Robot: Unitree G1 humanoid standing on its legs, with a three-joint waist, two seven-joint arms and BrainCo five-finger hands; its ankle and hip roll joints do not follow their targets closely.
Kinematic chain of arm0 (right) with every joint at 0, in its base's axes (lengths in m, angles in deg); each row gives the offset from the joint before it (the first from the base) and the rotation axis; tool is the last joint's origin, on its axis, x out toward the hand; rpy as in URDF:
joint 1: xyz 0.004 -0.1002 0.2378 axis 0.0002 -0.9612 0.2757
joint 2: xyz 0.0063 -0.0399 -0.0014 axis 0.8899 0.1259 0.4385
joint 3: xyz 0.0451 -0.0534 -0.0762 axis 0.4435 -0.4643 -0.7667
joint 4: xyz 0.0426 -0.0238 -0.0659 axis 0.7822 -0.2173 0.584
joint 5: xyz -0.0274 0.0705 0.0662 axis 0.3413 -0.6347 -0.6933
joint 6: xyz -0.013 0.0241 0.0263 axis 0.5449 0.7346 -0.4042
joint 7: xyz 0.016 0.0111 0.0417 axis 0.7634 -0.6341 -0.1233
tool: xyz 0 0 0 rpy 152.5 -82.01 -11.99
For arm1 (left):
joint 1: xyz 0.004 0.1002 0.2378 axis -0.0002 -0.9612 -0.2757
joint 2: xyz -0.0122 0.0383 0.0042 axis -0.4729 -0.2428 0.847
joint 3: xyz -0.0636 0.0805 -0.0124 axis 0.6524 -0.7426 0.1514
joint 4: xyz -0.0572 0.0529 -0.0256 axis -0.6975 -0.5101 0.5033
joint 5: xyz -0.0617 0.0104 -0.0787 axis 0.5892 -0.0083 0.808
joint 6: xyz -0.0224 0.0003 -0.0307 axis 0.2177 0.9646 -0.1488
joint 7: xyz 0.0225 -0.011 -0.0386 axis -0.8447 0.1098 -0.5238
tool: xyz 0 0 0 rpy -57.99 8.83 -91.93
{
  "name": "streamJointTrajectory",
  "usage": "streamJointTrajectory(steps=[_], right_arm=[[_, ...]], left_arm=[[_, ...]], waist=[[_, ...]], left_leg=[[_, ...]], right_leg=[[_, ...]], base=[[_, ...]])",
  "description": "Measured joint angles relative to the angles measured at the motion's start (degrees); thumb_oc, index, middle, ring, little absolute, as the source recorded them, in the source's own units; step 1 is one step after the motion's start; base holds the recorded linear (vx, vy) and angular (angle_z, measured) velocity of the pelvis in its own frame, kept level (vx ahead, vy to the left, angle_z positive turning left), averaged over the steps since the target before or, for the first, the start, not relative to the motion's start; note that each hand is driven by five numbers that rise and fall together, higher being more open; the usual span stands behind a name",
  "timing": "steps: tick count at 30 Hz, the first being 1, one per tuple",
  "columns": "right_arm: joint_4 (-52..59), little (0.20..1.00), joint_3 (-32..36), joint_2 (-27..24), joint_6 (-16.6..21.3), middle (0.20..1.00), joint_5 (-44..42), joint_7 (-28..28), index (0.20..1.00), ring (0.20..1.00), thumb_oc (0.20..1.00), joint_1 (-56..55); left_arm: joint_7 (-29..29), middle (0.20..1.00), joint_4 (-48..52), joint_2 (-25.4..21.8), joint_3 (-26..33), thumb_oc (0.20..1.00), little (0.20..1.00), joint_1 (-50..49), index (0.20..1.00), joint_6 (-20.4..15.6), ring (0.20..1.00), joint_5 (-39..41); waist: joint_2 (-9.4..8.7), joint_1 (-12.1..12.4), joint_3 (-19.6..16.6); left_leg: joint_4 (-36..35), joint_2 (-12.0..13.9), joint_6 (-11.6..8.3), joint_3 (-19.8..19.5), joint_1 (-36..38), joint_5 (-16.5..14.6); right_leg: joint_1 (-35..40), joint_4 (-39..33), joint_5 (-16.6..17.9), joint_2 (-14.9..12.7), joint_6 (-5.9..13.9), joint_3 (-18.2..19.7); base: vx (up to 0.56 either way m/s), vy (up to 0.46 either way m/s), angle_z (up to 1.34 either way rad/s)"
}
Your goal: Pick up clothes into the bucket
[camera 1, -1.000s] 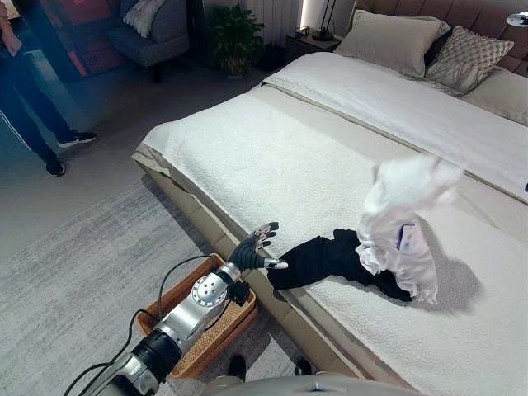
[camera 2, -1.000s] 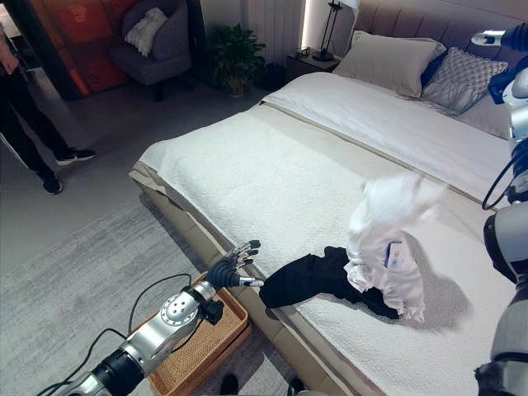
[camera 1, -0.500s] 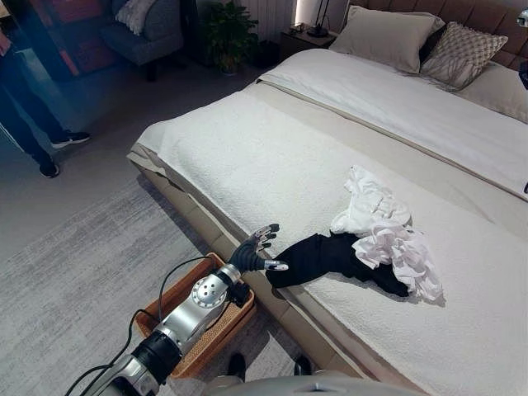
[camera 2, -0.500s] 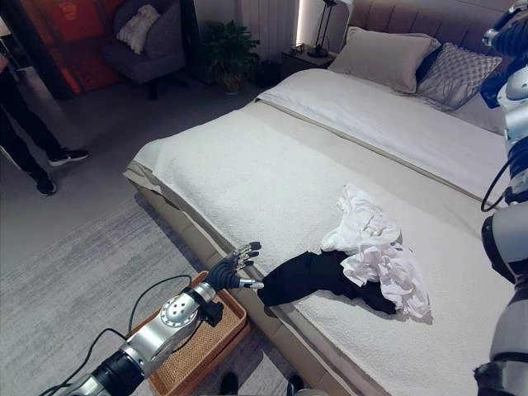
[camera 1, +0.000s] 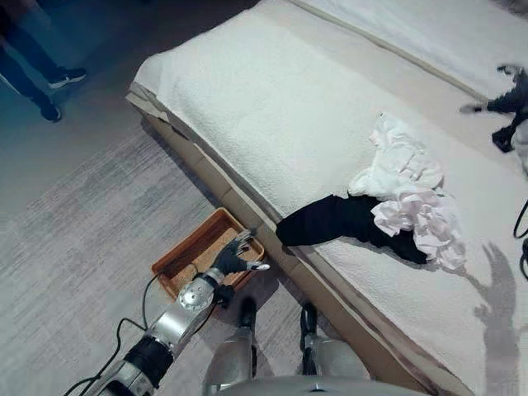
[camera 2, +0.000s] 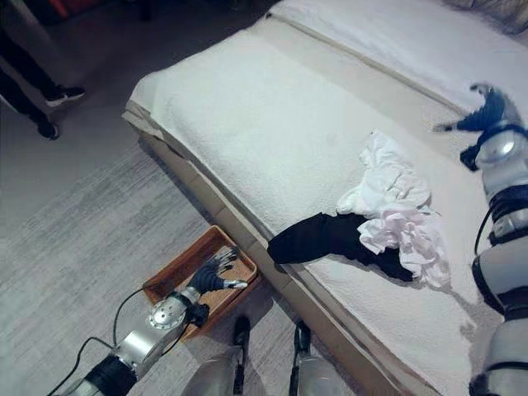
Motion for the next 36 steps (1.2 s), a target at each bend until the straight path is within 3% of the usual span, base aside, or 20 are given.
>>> streamJointTrajectory(steps=[5, 16, 21, 26, 31, 36], right_arm=[[-2.37, 1.0, 7.07, 1.37, -0.04, 1.0, 1.87, -2.1, 1.0, 1.0, 1.0, -7.78], [-7.41, 1.0, 13.55, 2.37, -0.61, 1.0, 5.61, -7.07, 1.0, 1.0, 1.0, -13.31], [-7.36, 1.0, 14.94, 2.42, -1.0, 1.0, 6.12, -7.66, 1.0, 1.0, 1.0, -14.17], [-7.0, 1.0, 15.11, 2.43, -1.01, 1.0, 5.77, -8.31, 1.0, 1.0, 1.0, -13.94], [-8.65, 1.0, 14.79, 2.33, -1.05, 1.0, 4.94, -8.21, 1.0, 1.0, 1.0, -12.76], [-9.11, 1.0, 12.56, 1.96, -1.0, 1.0, 4.98, -8.53, 1.0, 1.0, 1.0, -8.93]], left_arm=[[-4.04, 1.0, -10.5, 1.3, 1.97, 1.0, 1.0, -0.74, 1.0, 0.81, 1.0, -8.61], [-11.56, 1.0, -31.92, 8.3, 4.51, 1.0, 1.0, 0.4, 1.0, 1.41, 1.0, -11.43], [-13.12, 1.0, -30.7, 9.51, 4.53, 1.0, 1.0, 0.85, 1.0, 1.31, 1.0, -11.18], [-14.06, 1.0, -25.16, 11.44, 3.38, 1.0, 1.0, 4.68, 1.0, 0.75, 1.0, -10.55], [-14.0, 1.0, -18.71, 11.3, 1.12, 1.0, 1.0, 6.18, 1.0, -0.57, 1.0, -8.83], [-13.68, 1.0, -16.19, 11.92, -1.13, 1.0, 1.0, 6.42, 1.0, -0.75, 1.0, -8.8]], waist=[[2.0, 1.08, 3.76], [4.5, 0.94, 6.39], [6.41, 0.89, 7.34], [8.82, 0.98, 8.78], [9.1, 0.77, 9.01], [9.63, 0.53, 10.22]], left_leg=[[0.17, -0.16, -0.18, -0.11, -2.63, 0.6], [-0.01, -0.61, -0.78, -0.38, -5.5, 1.57], [0.05, -0.73, -0.92, -0.37, -7.61, 2.78], [0.04, -1.3, -0.57, -0.78, -10.76, 3.97], [-1.3, -3.36, -0.15, -1.6, -12.74, 4.55], [-0.74, -4.55, 0.35, -0.97, -14.75, 4.88]], right_leg=[[-2.85, 0.87, 0.16, -0.39, -0.23, -0.32], [-5.94, 1.53, -0.18, -1.03, 0.02, -0.56], [-9.38, 4.32, -0.92, -1.15, -0.02, -0.28], [-17.9, 16.05, -5.5, -2.83, -0.46, 0.05], [-26.51, 29.42, -11.39, -6.15, -1.62, 0.34], [-31.79, 35.58, -13.3, -7.31, -2.43, 2.14]], base=[[-0.01, -0.001, 0.02], [0.0, 0.0, 0.02], [0.0, 0.0, 0.0], [-0.04, 0.036, 0.05], [-0.03, 0.034, 0.19], [-0.02, 0.011, 0.0]])
